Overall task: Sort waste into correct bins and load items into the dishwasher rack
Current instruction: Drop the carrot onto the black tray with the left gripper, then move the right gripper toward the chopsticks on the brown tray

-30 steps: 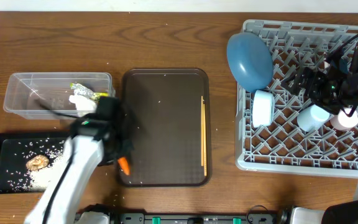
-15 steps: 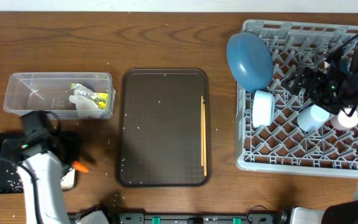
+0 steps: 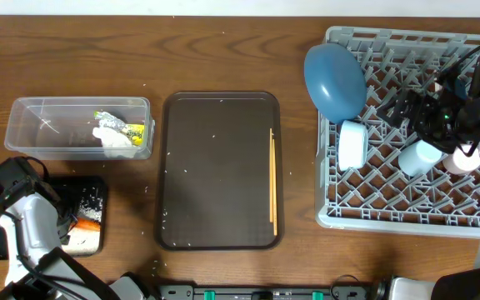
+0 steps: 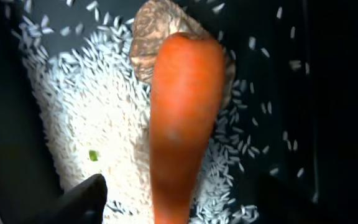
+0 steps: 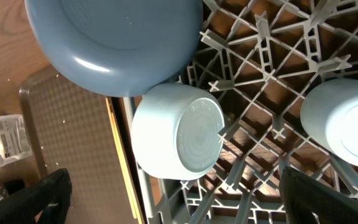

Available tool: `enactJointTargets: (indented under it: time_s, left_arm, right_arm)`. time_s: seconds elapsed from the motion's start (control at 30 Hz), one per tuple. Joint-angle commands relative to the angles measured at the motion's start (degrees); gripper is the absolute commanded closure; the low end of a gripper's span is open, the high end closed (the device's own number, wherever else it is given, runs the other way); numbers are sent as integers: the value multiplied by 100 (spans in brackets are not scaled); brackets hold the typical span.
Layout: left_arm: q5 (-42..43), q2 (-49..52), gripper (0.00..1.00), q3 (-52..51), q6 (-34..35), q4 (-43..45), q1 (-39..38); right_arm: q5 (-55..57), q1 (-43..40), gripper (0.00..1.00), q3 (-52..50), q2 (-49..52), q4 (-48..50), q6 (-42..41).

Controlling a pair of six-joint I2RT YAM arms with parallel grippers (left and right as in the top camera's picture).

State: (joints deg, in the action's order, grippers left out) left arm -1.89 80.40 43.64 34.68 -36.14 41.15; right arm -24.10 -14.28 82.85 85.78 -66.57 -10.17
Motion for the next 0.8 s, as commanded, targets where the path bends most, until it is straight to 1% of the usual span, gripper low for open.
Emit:
enactJointTargets:
  time_s: [0.0, 0.1, 0.17, 0.27, 0.3, 0.33, 0.43, 0.5, 0.53, 0.57, 0.63, 0.67, 0.73, 0.77]
  left_arm:
    - [400, -162, 23, 282, -190, -175, 26]
    - [951, -404, 22, 555, -448, -463, 22]
    - [1456, -601, 22, 754, -852, -651, -20]
    - [1978, -879, 22, 1060, -1792, -887, -232]
    - [2081, -984, 22, 1156, -2166, -944, -354]
    - [2076, -1073, 22, 1239, -2391, -1003, -472]
    - [2098, -1335, 22, 1484, -2914, -1178, -914]
    - [2262, -1499, 22, 1620, -3292, -1285, -1255]
    - [2393, -1565, 18, 1670, -3462, -1325, -1384]
    - [2549, -1633, 13, 1714, -3661, -1351, -1497]
    - [2885, -1803, 11, 1792, -4096, -1357, -1679]
    - [2968, -1910, 11, 1827, -4175, -1357, -1746]
    - [2997, -2118, 5, 1864, -4172, -1362, -1832]
    - [2994, -2251, 1, 1864, -4172, -1362, -1873]
  right_arm:
    - [-431, 61, 1, 22, -24, 4, 389]
    - [-1010, 341, 2, 22, -39, -7, 769]
    - [-1080, 737, 2, 22, -50, 20, 815]
    - [-918, 1624, 8, 22, -48, 188, 774]
    - [-706, 1991, 10, 22, -46, 306, 610]
    - [-431, 2317, 11, 22, -46, 428, 398]
    - [857, 3429, 11, 22, -17, 815, -476]
    - [1751, 4087, 11, 22, 76, 935, -1318]
    - [2022, 4317, 14, 22, 151, 931, -1777]
    - [2146, 4507, 17, 22, 234, 933, -2098]
    - [2173, 4811, 20, 22, 503, 935, -2511]
    - [2168, 4894, 21, 22, 645, 933, -2667]
    - [2138, 5036, 27, 22, 1010, 940, -2885]
    - [2079, 5093, 29, 22, 1215, 957, -2922]
